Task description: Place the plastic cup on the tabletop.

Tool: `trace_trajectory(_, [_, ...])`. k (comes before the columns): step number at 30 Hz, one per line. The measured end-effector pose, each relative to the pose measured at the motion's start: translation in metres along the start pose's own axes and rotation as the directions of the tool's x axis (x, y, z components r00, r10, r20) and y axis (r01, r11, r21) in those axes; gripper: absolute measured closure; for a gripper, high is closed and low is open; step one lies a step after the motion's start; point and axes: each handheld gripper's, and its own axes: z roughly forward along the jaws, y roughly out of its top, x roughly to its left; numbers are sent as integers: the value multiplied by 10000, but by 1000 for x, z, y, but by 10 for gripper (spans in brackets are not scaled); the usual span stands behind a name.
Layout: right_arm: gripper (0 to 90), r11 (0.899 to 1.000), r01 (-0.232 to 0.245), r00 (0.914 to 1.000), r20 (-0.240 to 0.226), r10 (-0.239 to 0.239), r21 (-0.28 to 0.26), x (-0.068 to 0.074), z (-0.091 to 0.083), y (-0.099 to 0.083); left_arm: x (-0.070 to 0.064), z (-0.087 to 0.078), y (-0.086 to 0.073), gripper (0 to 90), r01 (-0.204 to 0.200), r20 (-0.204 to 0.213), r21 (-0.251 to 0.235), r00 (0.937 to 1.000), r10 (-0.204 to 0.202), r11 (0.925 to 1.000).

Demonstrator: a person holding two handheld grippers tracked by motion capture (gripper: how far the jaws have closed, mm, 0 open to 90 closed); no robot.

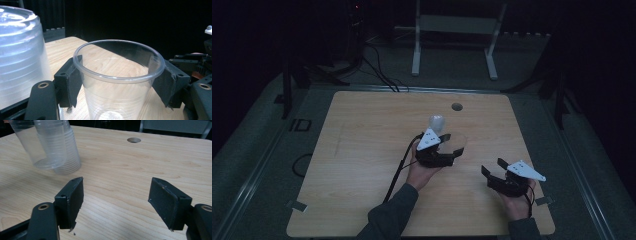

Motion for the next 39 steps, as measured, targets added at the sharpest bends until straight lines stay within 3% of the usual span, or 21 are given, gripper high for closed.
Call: trace_trajectory(39, [280, 10000, 12, 10000, 27, -12, -45, -1, -2, 0, 3, 6, -22, 291, 106, -177, 258, 9998, -102, 9996])
